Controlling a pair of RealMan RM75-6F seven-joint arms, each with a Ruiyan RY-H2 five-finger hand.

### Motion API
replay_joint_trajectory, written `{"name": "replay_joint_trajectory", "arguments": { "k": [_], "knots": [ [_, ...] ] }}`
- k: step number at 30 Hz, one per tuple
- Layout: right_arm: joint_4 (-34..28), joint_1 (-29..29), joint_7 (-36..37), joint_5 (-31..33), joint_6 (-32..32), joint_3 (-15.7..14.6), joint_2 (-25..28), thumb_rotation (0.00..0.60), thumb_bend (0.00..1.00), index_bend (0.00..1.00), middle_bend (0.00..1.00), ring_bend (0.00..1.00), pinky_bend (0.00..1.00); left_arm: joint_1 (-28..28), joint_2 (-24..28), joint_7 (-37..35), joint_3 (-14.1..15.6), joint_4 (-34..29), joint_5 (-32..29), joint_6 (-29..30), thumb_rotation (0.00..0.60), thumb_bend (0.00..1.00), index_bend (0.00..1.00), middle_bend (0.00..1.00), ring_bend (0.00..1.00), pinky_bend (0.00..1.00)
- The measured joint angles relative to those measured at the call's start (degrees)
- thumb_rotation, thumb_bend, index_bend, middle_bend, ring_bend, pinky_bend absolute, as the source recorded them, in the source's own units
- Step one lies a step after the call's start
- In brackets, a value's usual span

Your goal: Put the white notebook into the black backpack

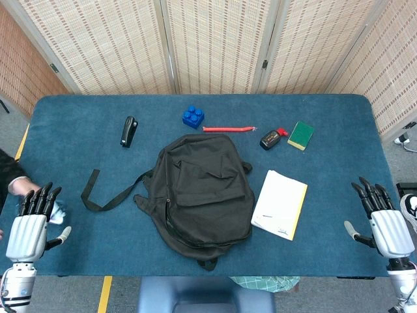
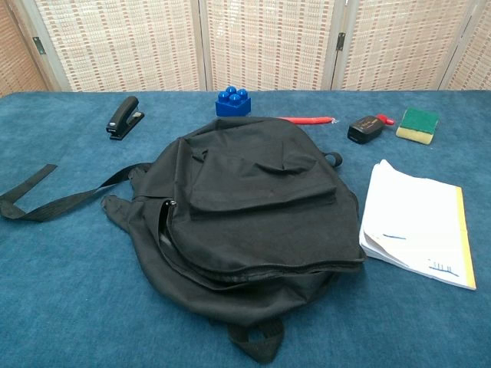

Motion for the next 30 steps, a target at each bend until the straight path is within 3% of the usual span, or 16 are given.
{"name": "replay_joint_trajectory", "arguments": {
  "k": [15, 22, 30],
  "knots": [
    [1.72, 2.03, -1.94, -2.67, -2.44, -1.04, -1.12, 0.600, 0.37, 0.00, 0.01, 0.11, 0.03, 0.04, 0.01, -0.49, 0.09, 0.10, 0.26, 0.06, 0.600, 0.29, 0.11, 0.03, 0.08, 0.00],
    [7.25, 5.36, -6.43, -5.27, -7.26, -2.38, -5.48, 0.600, 0.37, 0.00, 0.05, 0.12, 0.04, 0.34, 0.24, -0.85, 0.52, -0.06, 0.74, 0.22, 0.600, 0.29, 0.11, 0.03, 0.08, 0.00],
    [16.24, 8.71, -6.74, -6.21, -12.12, -3.42, -12.91, 0.600, 0.37, 0.00, 0.06, 0.11, 0.04, 0.32, 0.37, -0.64, 0.67, -0.36, 0.37, -0.33, 0.600, 0.29, 0.11, 0.03, 0.08, 0.00]
  ]
}}
